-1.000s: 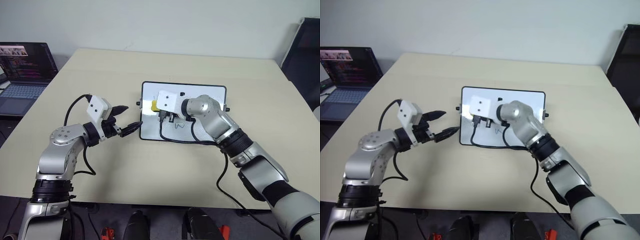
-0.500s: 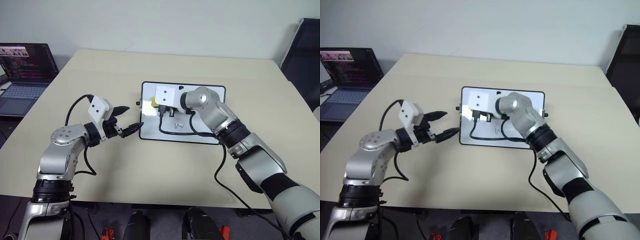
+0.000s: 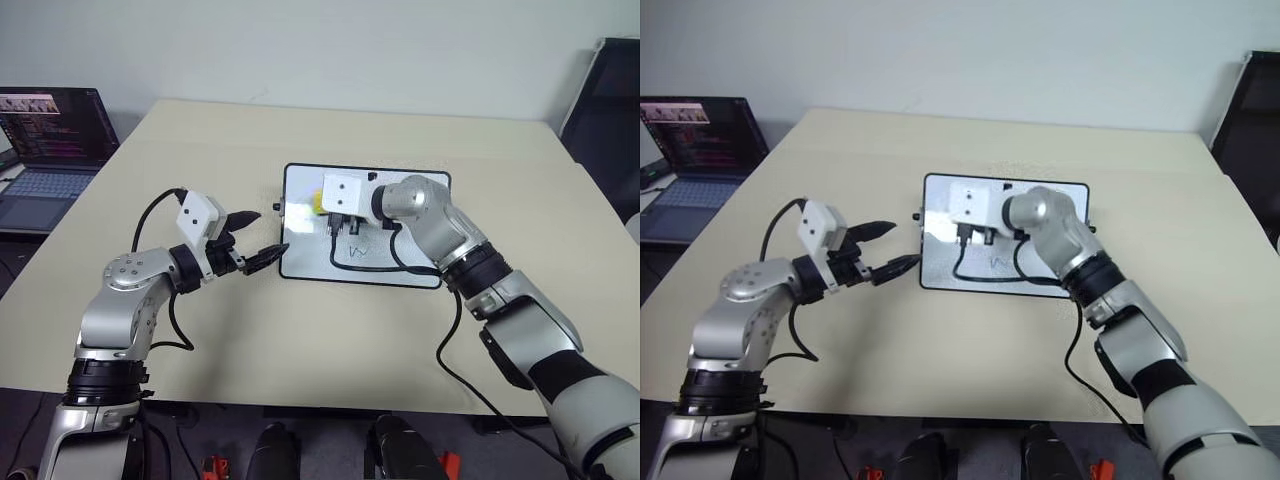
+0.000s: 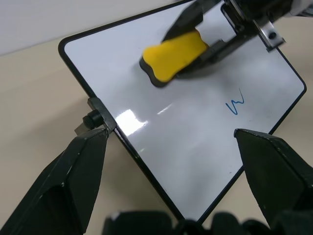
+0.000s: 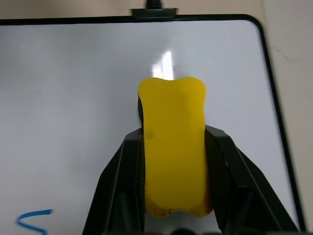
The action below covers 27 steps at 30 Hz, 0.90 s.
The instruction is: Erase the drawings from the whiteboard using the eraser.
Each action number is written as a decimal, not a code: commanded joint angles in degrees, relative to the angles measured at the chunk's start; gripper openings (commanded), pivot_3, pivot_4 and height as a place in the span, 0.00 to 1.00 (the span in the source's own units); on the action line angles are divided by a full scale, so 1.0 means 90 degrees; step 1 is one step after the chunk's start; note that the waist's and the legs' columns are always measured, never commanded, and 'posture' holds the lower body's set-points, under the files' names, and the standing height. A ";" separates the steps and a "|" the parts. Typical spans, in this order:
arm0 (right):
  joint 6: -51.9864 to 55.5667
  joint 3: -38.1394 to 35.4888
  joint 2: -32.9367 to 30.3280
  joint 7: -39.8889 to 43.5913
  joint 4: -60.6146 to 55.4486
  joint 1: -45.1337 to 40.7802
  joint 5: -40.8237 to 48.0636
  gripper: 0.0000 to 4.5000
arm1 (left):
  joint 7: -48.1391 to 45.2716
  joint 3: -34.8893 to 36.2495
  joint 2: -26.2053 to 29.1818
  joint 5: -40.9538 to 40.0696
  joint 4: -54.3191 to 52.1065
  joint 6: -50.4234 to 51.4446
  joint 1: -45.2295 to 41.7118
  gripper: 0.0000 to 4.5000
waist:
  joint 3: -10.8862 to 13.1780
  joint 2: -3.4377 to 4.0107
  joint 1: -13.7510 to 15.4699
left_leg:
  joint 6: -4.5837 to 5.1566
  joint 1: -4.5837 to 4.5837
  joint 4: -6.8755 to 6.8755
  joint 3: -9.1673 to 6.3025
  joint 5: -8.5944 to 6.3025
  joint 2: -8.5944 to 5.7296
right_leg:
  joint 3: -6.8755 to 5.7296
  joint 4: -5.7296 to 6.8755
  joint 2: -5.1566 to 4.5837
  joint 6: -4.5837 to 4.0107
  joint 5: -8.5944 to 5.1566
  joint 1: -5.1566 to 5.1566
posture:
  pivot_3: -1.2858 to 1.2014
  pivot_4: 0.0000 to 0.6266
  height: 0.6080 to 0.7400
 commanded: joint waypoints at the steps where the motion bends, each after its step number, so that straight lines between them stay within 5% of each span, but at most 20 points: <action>1: 0.0131 -0.0013 -0.0049 -0.0250 0.0183 0.0025 -0.0237 0.29 | -0.0051 0.0102 0.0035 -0.0072 -0.0213 -0.0101 -0.0091 1.00 | 0.0000 0.0000 0.0001 | 0.0000 0.0000 0.0000 0.0000 0.0000 0.0000 | 0.0000 0.0000 0.0000 0.0000 0.0000 0.0000 | 0.52 0.24 1.00; 5: -0.0282 -0.0340 0.0183 -0.1492 0.0680 -0.0346 -0.0300 0.29 | -0.0056 0.0091 0.0032 -0.0073 -0.0221 -0.0088 -0.0098 1.00 | 0.0001 0.0001 -0.0006 | 0.0000 0.0001 0.0003 0.0000 0.0001 0.0000 | 0.0002 0.0001 0.0000 -0.0022 -0.0009 -0.0001 | 0.52 0.24 1.00; 13: 0.0569 -0.1288 0.0201 -0.0473 -0.1020 0.0344 0.1157 0.29 | 0.0068 0.0275 0.0025 -0.0234 -0.0491 0.0089 0.0234 1.00 | 0.0003 0.0003 0.0006 | 0.0001 -0.0005 -0.0010 0.0001 0.0003 0.0000 | 0.0000 -0.0002 -0.0001 -0.0009 -0.0005 -0.0005 | 0.52 0.24 1.00; 20: 0.2334 -0.1636 -0.1020 0.0496 -0.4309 0.2180 0.1896 0.29 | -0.0159 0.0233 0.0158 -0.0417 -0.0991 0.0213 0.0732 1.00 | 0.0004 0.0005 0.0055 | -0.0030 -0.0013 -0.0033 -0.0011 -0.0022 0.0000 | -0.0018 -0.0001 -0.0004 -0.0032 -0.0038 -0.0007 | 0.52 0.24 1.00; 27: 0.3923 -0.2354 -0.2069 0.0416 -0.6542 0.4115 0.2409 0.29 | -0.0483 -0.0061 0.0260 -0.0179 -0.1033 -0.0101 0.0933 1.00 | 0.0008 0.0008 0.0042 | -0.0034 -0.0011 -0.0028 -0.0008 -0.0025 0.0000 | -0.0013 -0.0004 -0.0006 -0.0011 -0.0067 -0.0006 | 0.52 0.24 1.00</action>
